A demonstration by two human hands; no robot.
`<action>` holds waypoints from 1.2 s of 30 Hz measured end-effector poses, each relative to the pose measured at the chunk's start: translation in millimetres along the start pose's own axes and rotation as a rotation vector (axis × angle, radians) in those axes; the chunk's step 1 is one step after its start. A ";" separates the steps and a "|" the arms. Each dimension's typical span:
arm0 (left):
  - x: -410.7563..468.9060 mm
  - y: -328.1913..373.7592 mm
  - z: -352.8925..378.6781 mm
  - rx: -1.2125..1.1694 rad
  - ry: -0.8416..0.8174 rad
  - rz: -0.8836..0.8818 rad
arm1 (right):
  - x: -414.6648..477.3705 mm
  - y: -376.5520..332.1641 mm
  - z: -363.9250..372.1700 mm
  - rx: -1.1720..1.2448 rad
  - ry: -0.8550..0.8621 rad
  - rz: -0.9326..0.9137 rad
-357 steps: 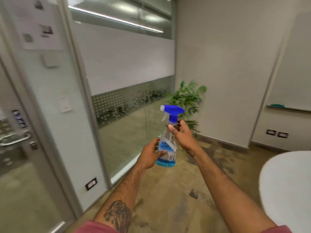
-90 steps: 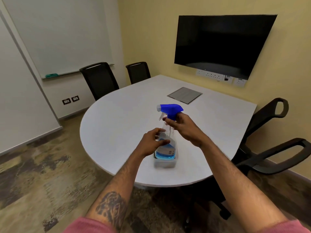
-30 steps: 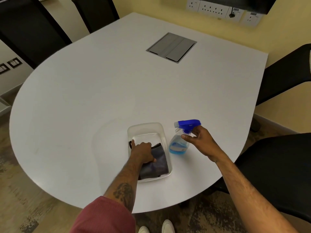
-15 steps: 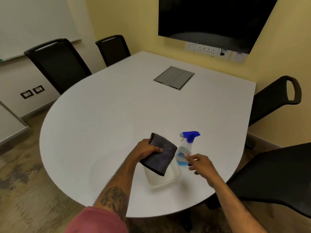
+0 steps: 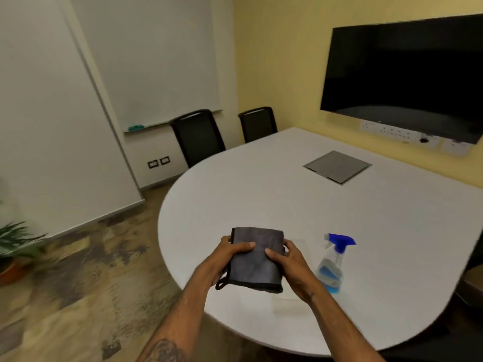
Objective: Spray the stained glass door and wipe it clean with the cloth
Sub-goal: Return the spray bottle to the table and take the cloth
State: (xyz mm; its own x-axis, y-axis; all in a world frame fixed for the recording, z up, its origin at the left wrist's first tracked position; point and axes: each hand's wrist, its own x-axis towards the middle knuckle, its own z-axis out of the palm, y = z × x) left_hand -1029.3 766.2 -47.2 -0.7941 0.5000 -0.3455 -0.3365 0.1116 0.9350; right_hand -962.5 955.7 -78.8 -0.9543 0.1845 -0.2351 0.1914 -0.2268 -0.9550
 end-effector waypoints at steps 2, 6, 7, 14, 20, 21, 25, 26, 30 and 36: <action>-26.8 -7.6 -16.9 -0.043 0.123 0.012 | -7.1 -2.0 16.2 0.001 -0.070 -0.020; -93.5 -18.3 -42.8 -0.056 0.236 0.058 | -24.6 -10.1 61.1 -0.011 -0.235 -0.059; -112.6 -19.0 -47.9 -0.065 0.272 0.073 | -29.9 -10.4 75.7 -0.012 -0.278 -0.063; -246.4 -36.5 -91.2 -0.328 0.537 0.232 | -89.0 -12.3 204.9 -0.074 -0.610 -0.076; -394.6 -65.3 -137.2 -0.347 0.881 0.380 | -176.2 -1.9 336.5 -0.090 -0.875 -0.090; -424.1 -71.0 -142.8 -0.350 0.942 0.398 | -196.2 4.1 359.1 -0.093 -0.927 -0.088; -539.7 -100.8 -156.6 -0.376 1.160 0.479 | -285.9 25.7 439.5 -0.102 -1.103 -0.106; -570.4 -109.1 -156.1 -0.375 1.212 0.495 | -311.7 32.2 457.5 -0.109 -1.146 -0.118; -689.7 -139.9 -147.1 -0.348 1.379 0.563 | -416.2 57.3 516.2 -0.110 -1.314 -0.118; -846.5 -177.7 -116.2 -0.311 1.609 0.650 | -566.7 91.3 585.7 -0.090 -1.534 -0.126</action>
State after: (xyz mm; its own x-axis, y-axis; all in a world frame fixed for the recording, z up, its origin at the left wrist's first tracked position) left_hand -356.0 223.3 69.9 -0.4272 -0.8940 0.1353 0.2856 0.0085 0.9583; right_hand -538.7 270.3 73.3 -0.2653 -0.9437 0.1975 0.0526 -0.2187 -0.9744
